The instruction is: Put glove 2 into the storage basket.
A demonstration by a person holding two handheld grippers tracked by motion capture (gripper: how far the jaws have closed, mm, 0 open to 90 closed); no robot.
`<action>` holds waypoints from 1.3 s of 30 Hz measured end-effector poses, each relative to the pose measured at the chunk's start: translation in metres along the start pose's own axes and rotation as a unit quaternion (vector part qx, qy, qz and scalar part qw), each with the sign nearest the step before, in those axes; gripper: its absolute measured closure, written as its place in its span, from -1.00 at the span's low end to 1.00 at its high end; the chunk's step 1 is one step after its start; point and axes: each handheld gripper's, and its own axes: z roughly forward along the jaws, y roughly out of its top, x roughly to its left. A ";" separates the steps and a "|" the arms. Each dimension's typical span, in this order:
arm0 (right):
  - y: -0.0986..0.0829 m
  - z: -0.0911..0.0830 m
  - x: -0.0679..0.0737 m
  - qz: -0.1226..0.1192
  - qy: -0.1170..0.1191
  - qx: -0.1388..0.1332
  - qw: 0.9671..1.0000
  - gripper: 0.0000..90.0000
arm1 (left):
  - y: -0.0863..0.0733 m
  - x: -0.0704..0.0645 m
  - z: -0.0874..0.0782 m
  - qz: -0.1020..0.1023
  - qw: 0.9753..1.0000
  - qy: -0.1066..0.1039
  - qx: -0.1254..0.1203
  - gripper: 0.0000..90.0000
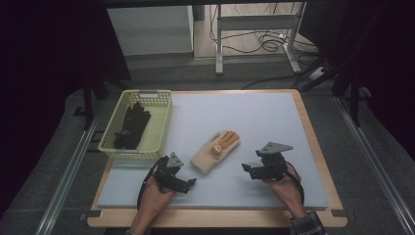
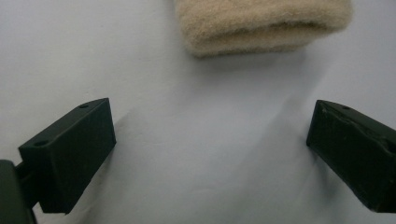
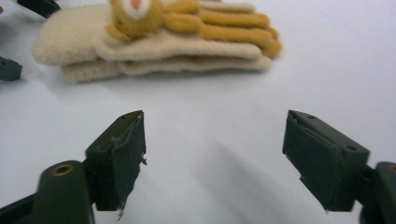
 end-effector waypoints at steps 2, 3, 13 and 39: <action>-0.005 -0.004 -0.005 0.007 -0.005 -0.001 1.000 -0.61 | 0.000 0.000 0.000 0.000 1.000 0.000 0.000 -0.97; -0.007 -0.007 -0.007 0.008 -0.009 0.002 1.000 -0.64 | 0.000 0.000 0.000 0.000 1.000 0.000 0.000 -0.97; -0.029 -0.018 -0.024 0.015 -0.052 0.022 0.998 -0.82 | 0.000 0.000 0.000 0.000 1.000 0.000 0.000 -0.97; -0.044 -0.013 -0.031 0.024 -0.067 0.052 0.996 -0.87 | 0.001 0.000 0.000 -0.003 1.000 0.000 0.005 -0.97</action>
